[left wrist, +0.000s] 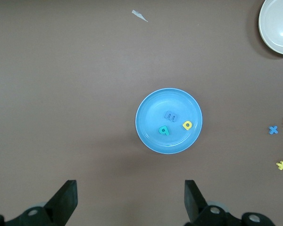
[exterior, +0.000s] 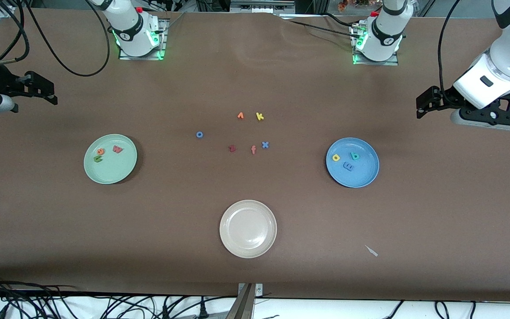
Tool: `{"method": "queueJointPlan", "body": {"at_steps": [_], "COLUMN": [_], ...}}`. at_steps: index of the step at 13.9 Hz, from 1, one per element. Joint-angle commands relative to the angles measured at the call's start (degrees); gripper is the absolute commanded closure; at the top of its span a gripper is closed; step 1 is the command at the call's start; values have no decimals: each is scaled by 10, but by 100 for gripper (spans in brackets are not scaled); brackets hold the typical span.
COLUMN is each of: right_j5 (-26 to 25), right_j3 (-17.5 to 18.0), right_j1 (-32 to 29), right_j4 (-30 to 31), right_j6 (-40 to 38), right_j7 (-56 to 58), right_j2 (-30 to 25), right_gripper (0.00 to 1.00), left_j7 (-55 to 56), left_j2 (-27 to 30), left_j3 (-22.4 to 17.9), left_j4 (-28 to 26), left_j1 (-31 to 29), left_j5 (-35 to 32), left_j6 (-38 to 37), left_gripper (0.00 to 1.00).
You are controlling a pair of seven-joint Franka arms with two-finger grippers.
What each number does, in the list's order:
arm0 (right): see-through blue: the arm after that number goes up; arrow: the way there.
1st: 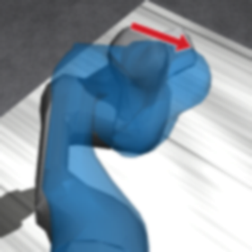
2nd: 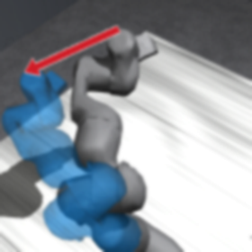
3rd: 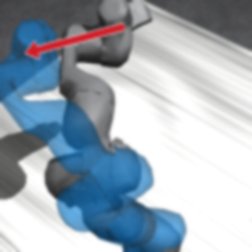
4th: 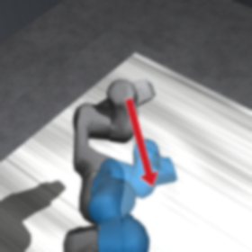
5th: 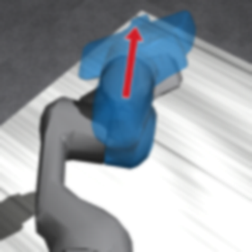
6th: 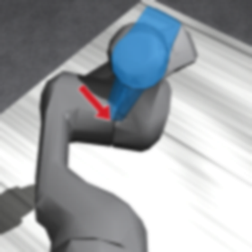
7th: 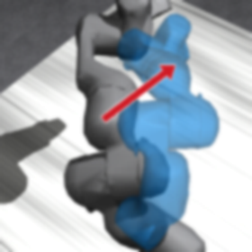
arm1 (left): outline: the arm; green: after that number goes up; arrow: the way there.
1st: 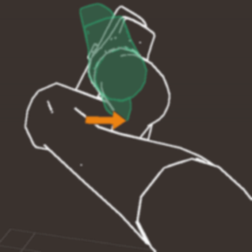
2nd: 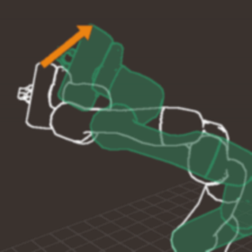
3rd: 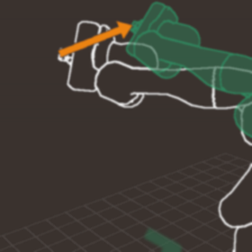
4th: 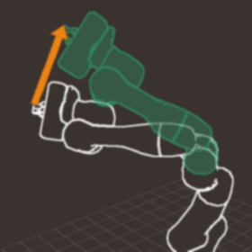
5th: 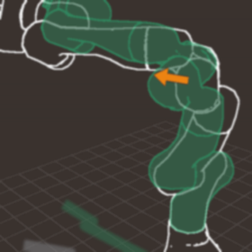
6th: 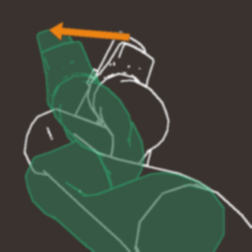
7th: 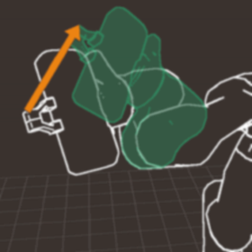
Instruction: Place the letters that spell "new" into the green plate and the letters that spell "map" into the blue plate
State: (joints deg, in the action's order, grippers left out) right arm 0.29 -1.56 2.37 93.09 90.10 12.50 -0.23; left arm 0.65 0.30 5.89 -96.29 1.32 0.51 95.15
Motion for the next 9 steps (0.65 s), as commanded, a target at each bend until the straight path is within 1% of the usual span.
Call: {"method": "queueJointPlan", "body": {"at_steps": [1, 9], "right_j5": [10, 9], "right_j3": [0, 0], "right_j1": [0, 2], "right_j4": [-19, -21], "right_j6": [-15, -15], "right_j7": [1, 2], "right_j2": [8, 8], "right_gripper": [0, 0], "left_j7": [-17, -23], "left_j2": [-6, -6], "left_j3": [4, 4], "left_j4": [15, 16], "left_j1": [-9, -9], "left_j5": [10, 10], "left_j6": [-13, -12], "left_gripper": [0, 0]}}
